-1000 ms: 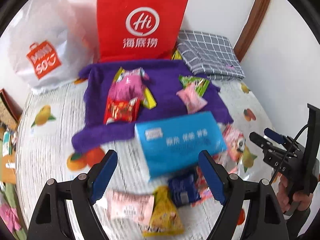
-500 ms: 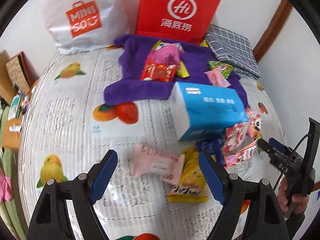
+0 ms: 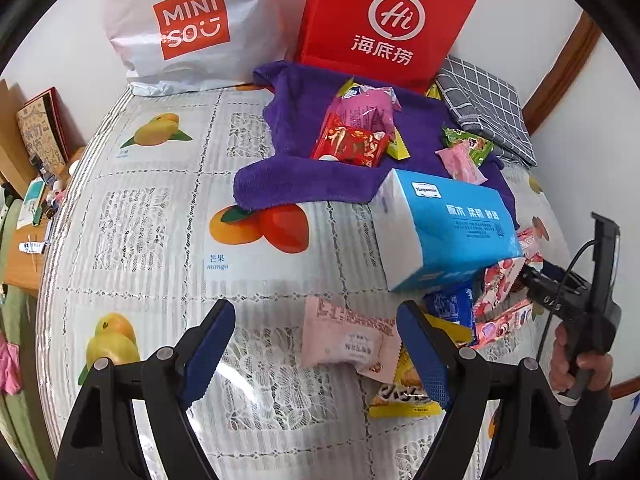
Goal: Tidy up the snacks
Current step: 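Grasp the pink panda snack bag with the right tool while the left grasps a pink wrapper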
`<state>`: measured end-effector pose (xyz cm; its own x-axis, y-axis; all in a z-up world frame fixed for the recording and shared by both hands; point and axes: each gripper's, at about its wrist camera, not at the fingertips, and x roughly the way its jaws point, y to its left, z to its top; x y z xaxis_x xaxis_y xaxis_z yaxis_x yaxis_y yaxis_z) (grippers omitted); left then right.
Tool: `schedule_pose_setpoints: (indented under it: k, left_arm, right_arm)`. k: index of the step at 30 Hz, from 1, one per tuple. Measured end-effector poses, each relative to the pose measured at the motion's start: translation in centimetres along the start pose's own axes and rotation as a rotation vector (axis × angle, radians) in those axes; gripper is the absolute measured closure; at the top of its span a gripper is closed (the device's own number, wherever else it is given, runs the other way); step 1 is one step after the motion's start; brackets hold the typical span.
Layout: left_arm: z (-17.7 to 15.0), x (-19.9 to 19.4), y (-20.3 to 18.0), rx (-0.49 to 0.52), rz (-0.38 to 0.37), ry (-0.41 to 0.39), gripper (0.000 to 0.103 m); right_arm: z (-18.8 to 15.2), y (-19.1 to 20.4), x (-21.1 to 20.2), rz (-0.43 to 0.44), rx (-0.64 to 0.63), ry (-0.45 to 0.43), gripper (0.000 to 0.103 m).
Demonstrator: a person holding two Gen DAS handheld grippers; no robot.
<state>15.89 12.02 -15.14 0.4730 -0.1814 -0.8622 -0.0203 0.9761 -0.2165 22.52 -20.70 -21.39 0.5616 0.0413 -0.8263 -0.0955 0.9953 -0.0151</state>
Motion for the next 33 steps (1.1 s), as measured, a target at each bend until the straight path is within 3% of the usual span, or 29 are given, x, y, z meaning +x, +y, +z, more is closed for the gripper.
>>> schedule_pose_setpoints:
  k: [4,9,22,29,31,33]
  left_arm:
    - [-0.1,0.6,0.2,-0.005,0.000,0.012,0.021]
    - [-0.7,1.2,0.0,0.004,-0.007,0.024,0.021]
    - [-1.7,5.3,-1.1,0.080,-0.017,0.103,0.021]
    - [-2.3,6.3,-3.4,0.217,0.088,0.076,0.018]
    - [-2.5,6.2,-3.6,0.227,0.096,0.054,0.026]
    - [-2.4,5.6,-3.5,0.208,0.093,0.032,0.055]
  right_arm:
    - [0.0,0.1,1.3,0.013,-0.013,0.015,0.039]
    - [-0.4,-0.6,0.8,0.036,0.012,-0.017,0.056]
    - [-3.2,-4.9,-2.8,-0.039,0.084,-0.062,0.058]
    - [-5.2,-5.7,-3.7,-0.054,0.084,-0.043,0.058]
    - [-5.4,-5.6,-3.9,-0.050,0.084,-0.042,0.058]
    - [-5.6,-5.5,-4.0,-0.046,0.087,-0.041,0.058]
